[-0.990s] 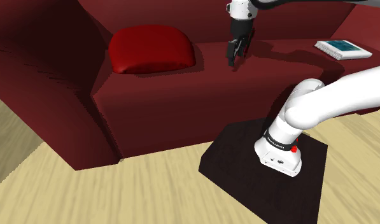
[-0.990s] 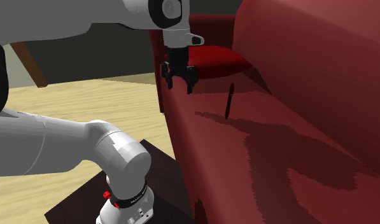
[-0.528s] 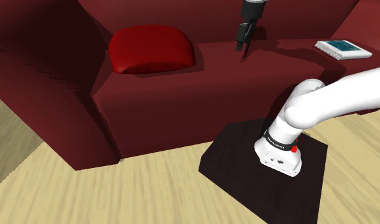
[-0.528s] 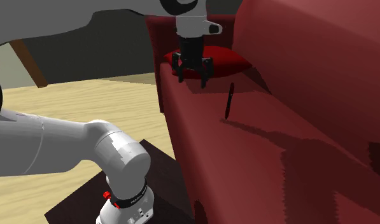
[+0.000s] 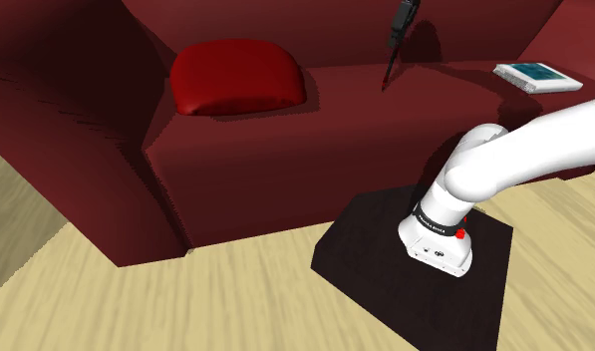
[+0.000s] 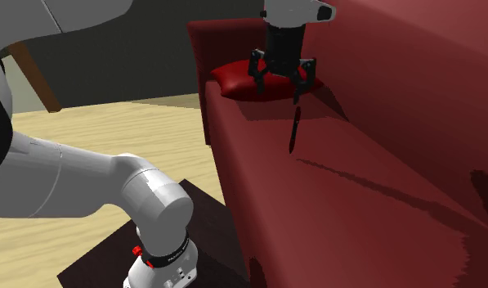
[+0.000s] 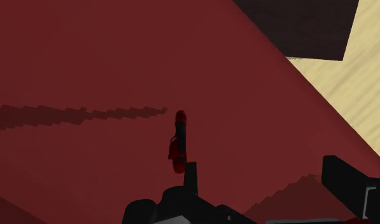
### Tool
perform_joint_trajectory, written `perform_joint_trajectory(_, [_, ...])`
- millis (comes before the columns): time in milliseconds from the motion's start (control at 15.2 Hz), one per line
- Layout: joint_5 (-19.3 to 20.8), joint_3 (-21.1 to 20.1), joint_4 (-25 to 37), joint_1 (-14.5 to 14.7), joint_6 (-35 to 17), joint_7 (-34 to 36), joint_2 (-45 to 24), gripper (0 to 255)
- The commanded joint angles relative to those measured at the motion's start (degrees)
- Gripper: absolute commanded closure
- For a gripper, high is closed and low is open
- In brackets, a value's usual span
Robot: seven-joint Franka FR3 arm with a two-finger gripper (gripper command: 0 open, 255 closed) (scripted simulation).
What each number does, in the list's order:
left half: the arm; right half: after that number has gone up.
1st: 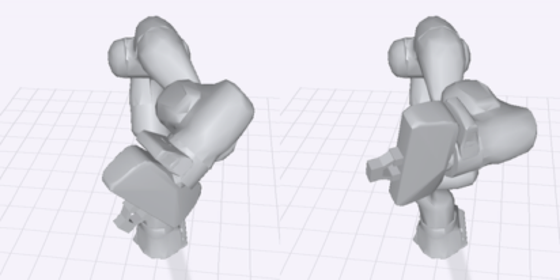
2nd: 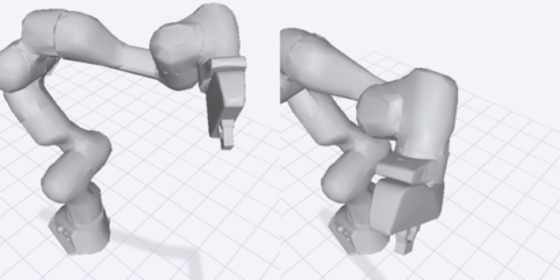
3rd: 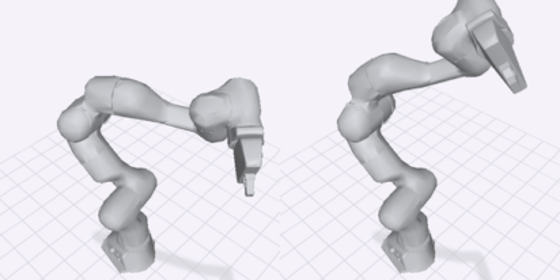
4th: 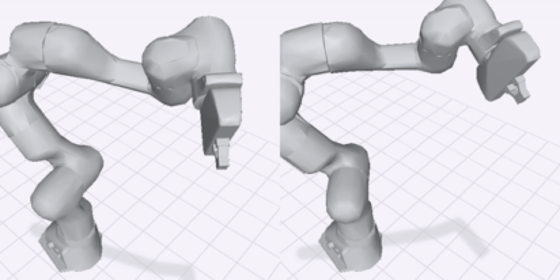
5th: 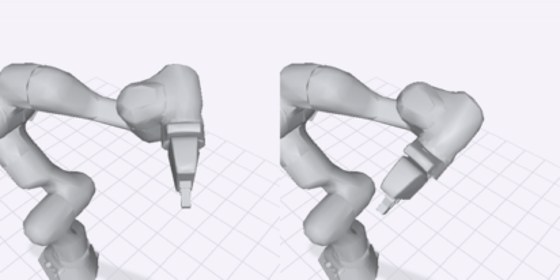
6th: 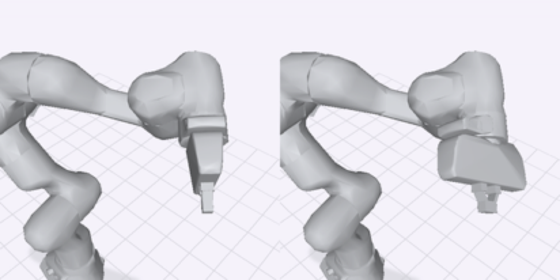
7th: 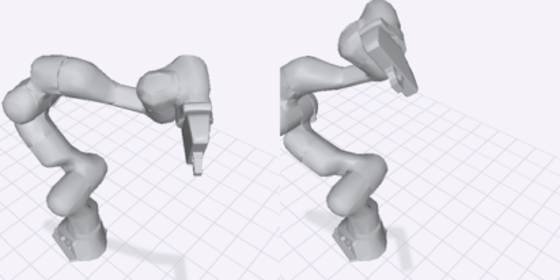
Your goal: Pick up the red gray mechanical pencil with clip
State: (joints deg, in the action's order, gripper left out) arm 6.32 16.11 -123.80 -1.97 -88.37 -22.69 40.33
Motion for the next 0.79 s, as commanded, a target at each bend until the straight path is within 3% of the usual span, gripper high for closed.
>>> perform_joint_trajectory(0, [-0.20,3.19,3.36,0.25,0.47,-3.70,-1.63,0])
perform_joint_trajectory(198, [-1.12,7.98,8.92,1.01,1.57,-8.96,-4.52,0])
perform_joint_trajectory(726, [-0.22,8.41,1.50,0.30,-3.80,-9.09,-2.42,0])
